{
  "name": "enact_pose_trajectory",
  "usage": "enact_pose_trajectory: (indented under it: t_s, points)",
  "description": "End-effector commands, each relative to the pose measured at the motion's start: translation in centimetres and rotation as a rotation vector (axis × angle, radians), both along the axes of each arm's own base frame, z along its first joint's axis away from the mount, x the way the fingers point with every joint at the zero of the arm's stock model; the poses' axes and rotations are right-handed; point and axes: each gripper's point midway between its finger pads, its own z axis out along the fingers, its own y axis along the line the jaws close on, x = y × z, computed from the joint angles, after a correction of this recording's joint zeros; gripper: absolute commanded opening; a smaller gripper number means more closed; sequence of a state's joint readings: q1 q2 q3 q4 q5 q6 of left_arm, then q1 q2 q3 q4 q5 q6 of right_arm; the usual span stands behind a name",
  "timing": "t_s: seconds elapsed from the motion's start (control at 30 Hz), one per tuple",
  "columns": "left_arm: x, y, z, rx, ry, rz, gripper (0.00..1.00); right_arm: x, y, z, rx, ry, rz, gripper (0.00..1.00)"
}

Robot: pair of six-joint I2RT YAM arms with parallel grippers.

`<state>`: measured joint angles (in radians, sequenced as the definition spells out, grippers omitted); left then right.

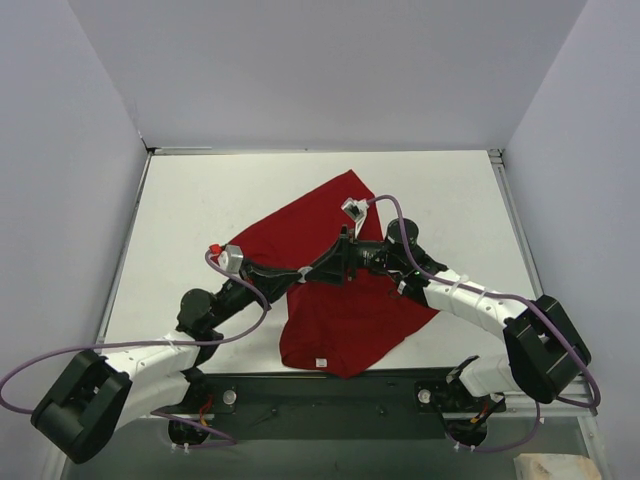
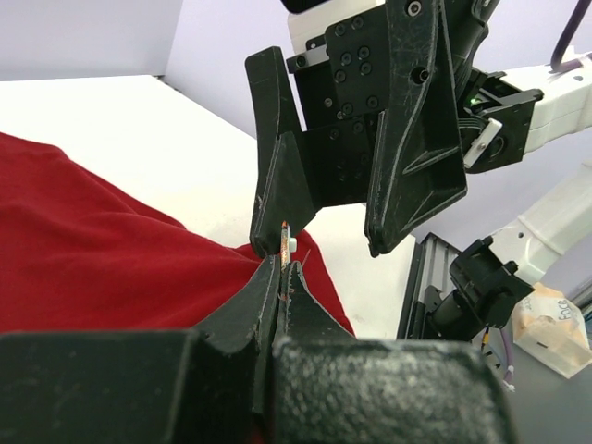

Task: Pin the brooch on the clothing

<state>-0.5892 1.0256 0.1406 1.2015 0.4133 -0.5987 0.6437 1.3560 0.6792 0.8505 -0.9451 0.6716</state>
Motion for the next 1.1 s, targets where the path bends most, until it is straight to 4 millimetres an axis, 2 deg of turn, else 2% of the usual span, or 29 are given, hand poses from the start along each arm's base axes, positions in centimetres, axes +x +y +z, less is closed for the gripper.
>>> enact_pose_trajectory:
  t_s: [0.0,0.2,0.4,0.53,1.07]
  points:
    - [-1.1,0.2,3.4,-0.097,-0.105,-0.043,0.0,-1.2,0.2,2.1,0.073,-0.108,0.063,0.53]
    - [-1.0,0.2,3.7,-0.092,-0.117,-0.042,0.0,-1.8,-0.1,2.0,0.071,-0.108,0.071,0.47]
    - [-1.1,0.4,3.8,-0.077,-0.132,-0.027,0.0,-2.2,-0.4,1.6,0.074,-0.115,0.076,0.45]
    - [-1.1,0.5,3.7,-0.074,-0.132,-0.022,0.0,-2.3,-0.3,1.7,0.08,-0.113,0.08,0.36]
    - [-1.3,-0.2,3.8,-0.05,-0.149,-0.065,0.0,-1.9,0.5,2.0,0.081,-0.096,0.086,0.18]
